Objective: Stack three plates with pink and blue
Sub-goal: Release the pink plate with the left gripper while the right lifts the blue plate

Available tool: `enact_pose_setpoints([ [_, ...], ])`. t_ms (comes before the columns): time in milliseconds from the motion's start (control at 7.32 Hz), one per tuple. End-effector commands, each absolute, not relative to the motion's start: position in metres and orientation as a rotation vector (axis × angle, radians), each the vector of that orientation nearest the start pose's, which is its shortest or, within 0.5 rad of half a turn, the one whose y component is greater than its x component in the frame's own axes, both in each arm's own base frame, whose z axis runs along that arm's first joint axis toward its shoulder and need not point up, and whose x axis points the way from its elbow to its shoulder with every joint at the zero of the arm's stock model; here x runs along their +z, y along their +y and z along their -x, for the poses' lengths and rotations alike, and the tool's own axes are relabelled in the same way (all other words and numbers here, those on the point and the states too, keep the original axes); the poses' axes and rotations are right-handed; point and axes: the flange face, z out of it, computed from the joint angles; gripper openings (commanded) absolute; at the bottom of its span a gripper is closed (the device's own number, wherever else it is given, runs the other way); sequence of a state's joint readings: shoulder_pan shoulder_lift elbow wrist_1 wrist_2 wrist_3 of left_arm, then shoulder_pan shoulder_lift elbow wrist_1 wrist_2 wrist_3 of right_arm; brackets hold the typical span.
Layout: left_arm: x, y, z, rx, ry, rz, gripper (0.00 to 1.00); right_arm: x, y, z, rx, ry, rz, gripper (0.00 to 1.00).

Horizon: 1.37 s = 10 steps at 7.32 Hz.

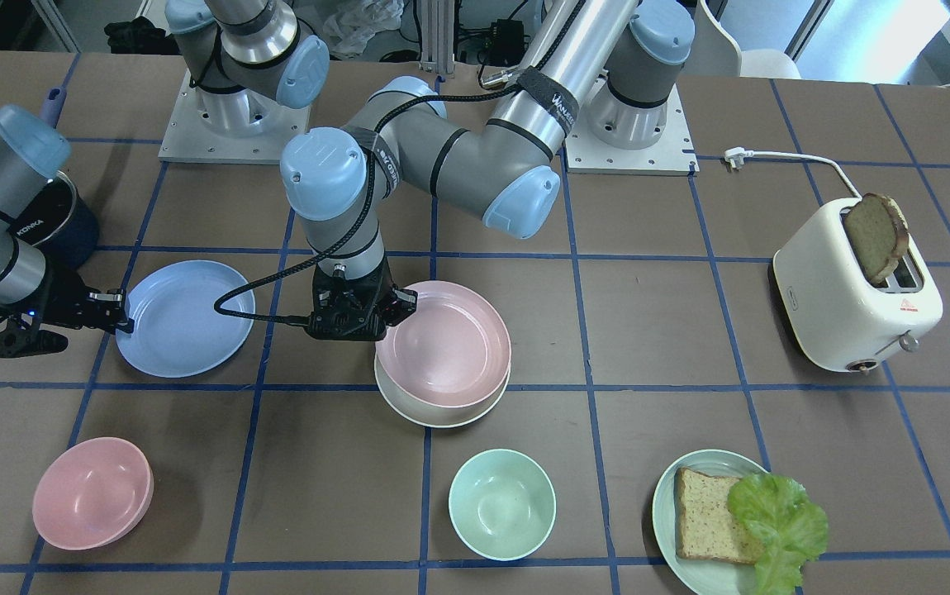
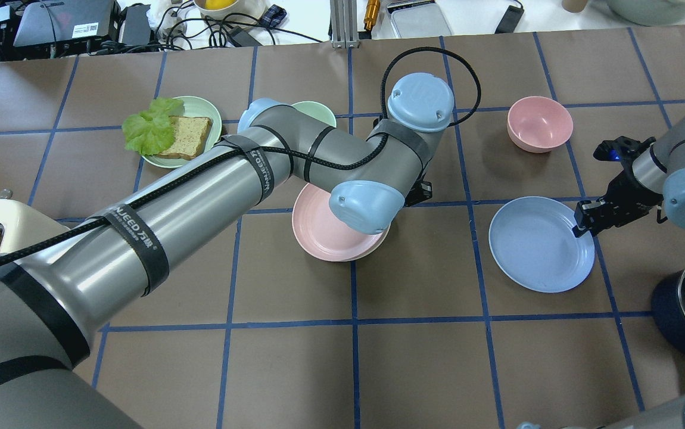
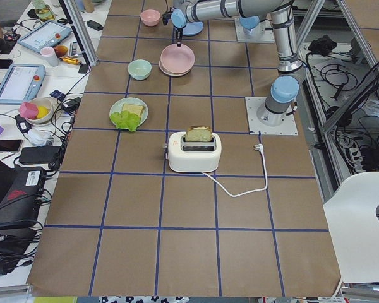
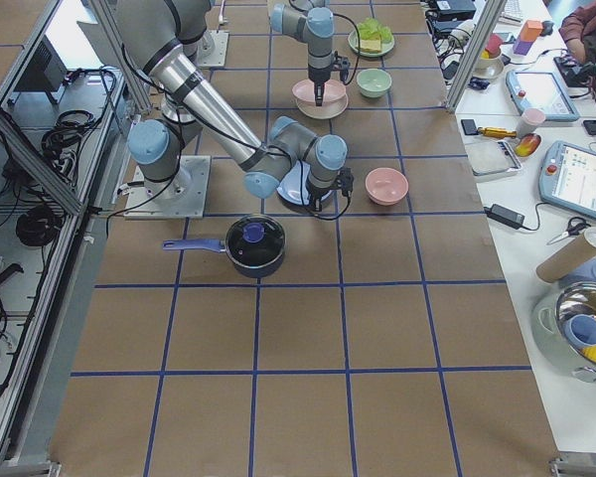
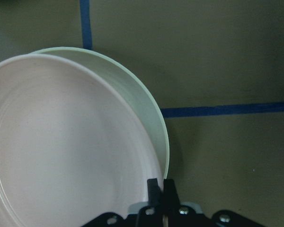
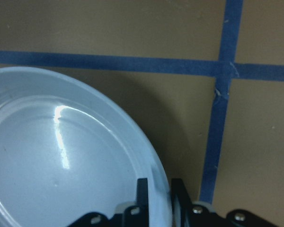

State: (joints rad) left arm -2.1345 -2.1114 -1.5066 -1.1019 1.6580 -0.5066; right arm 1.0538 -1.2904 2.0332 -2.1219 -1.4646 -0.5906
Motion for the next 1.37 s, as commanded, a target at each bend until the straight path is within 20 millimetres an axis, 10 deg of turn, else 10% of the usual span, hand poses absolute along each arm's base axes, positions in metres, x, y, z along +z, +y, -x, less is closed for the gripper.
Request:
enact_pose_setpoints([
  [0, 0.233, -0.496, 0.46, -0.035, 3.048, -0.105, 0.99, 0.193, -0.494, 0.119, 0.184, 2.972, 0.092, 0.03],
  [273, 0.244, -0.505, 0.458, -0.066, 3.061, -0.094, 1.0, 0.207, -0.501, 0.124, 0.15, 2.983, 0.091, 0.0],
  [683, 0.315, -0.522, 0.416, -0.091, 3.098, 0.013, 1.0, 0.25, -0.524, 0.136, 0.251, 2.93, 0.084, 0.0],
  [1230, 0.437, -0.537, 0.253, 0.083, 3.155, 0.268, 1.0, 0.292, -0.544, 0.128, 0.254, 2.859, -0.1, 0.0],
])
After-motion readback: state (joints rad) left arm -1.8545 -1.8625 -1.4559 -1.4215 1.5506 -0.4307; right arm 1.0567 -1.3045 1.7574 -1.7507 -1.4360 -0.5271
